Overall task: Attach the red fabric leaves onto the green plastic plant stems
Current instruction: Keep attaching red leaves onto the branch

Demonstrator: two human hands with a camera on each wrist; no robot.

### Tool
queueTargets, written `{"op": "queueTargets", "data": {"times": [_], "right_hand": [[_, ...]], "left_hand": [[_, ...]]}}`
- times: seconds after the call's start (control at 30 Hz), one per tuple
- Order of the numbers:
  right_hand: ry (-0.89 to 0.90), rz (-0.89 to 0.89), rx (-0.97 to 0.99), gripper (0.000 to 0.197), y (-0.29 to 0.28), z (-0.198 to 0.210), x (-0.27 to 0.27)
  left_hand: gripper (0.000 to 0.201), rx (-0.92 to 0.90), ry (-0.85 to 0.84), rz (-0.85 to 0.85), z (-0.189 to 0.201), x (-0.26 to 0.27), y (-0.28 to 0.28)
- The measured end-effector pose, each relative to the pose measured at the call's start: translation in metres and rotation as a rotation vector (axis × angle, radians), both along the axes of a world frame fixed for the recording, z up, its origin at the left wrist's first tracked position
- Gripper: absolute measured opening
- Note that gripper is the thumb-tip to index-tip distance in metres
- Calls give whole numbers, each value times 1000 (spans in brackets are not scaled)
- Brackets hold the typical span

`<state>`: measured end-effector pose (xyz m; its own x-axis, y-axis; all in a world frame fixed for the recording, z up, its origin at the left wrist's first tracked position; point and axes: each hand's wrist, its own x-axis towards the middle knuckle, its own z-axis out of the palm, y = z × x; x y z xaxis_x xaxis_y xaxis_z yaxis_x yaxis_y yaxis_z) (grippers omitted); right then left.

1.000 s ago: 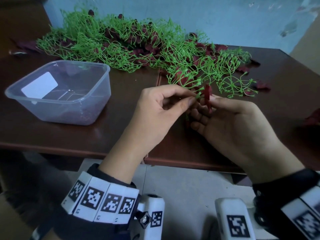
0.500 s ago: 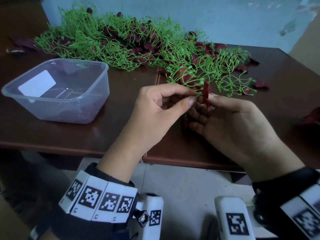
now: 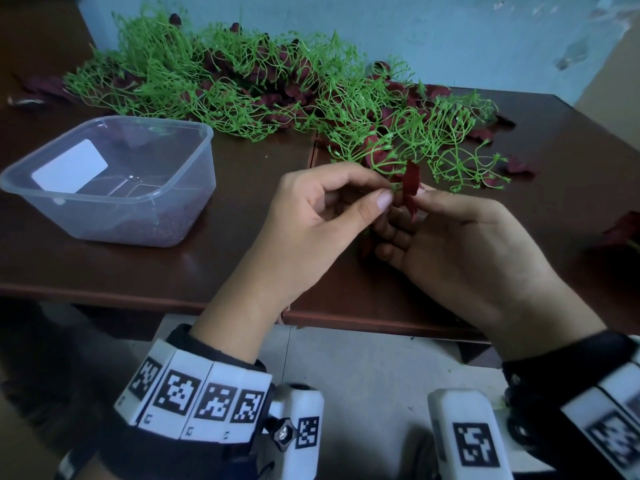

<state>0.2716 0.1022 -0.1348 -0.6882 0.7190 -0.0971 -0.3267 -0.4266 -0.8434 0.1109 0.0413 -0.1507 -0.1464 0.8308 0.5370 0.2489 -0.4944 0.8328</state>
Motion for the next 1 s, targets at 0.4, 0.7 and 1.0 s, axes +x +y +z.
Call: {"op": "queueTargets", "data": {"times": [0.4, 0.7, 1.0], "right_hand": [[7, 4, 8, 16, -4, 3, 0], [-85, -68, 137, 11, -4, 1, -2], [-24, -60, 54, 12, -3, 3, -1]], "left_hand": [[13, 13, 15, 20, 0, 0, 0], [9, 19, 78, 75, -4, -1, 3], [9, 16, 58, 67, -2, 1, 0]]}}
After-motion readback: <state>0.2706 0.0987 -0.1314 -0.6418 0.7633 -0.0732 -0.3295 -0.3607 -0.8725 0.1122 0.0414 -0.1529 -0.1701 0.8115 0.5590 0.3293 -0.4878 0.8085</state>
